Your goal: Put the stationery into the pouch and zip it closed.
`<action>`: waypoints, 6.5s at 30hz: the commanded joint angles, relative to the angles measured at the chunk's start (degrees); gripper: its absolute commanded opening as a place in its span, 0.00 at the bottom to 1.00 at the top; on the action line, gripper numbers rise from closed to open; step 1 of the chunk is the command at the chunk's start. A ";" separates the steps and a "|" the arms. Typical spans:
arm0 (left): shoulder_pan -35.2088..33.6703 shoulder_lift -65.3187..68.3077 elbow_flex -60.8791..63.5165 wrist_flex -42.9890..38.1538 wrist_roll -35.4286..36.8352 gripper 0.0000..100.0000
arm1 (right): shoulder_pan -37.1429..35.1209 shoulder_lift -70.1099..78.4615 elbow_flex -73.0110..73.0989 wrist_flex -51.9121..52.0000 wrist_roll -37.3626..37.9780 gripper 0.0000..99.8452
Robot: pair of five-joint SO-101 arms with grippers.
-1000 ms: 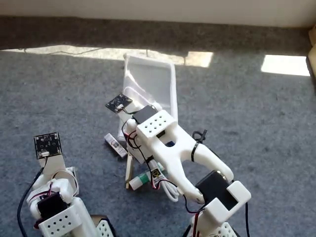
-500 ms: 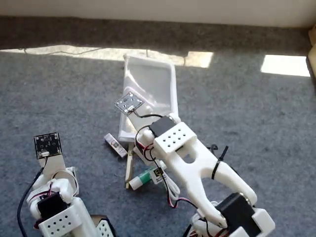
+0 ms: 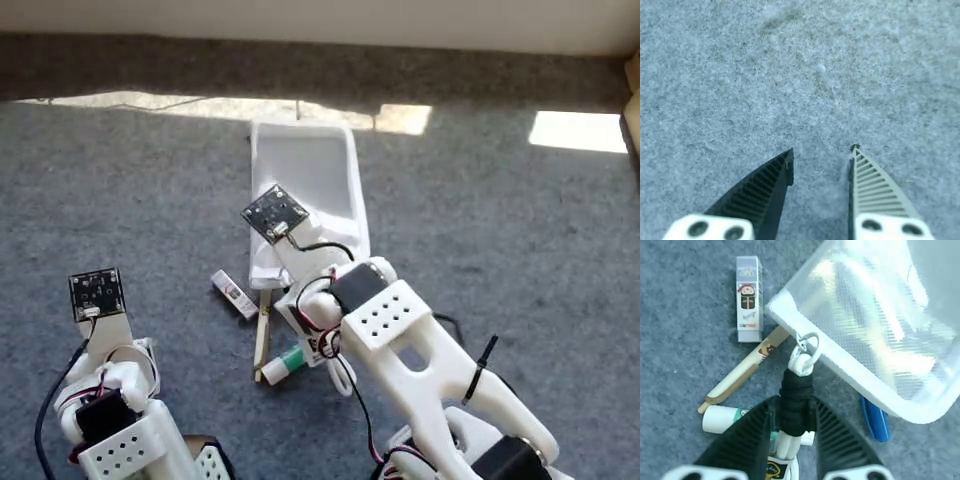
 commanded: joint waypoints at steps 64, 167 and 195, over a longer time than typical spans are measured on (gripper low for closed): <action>36.88 -0.40 -7.96 -18.37 10.20 0.36 | 0.48 -22.55 2.95 -0.84 -5.63 0.01; 42.86 -0.40 -0.04 -34.90 8.35 0.28 | -3.65 -23.08 4.18 2.86 -3.43 0.01; 42.86 -0.40 1.01 -35.34 4.57 0.15 | -7.16 -35.38 4.35 5.76 -3.16 0.01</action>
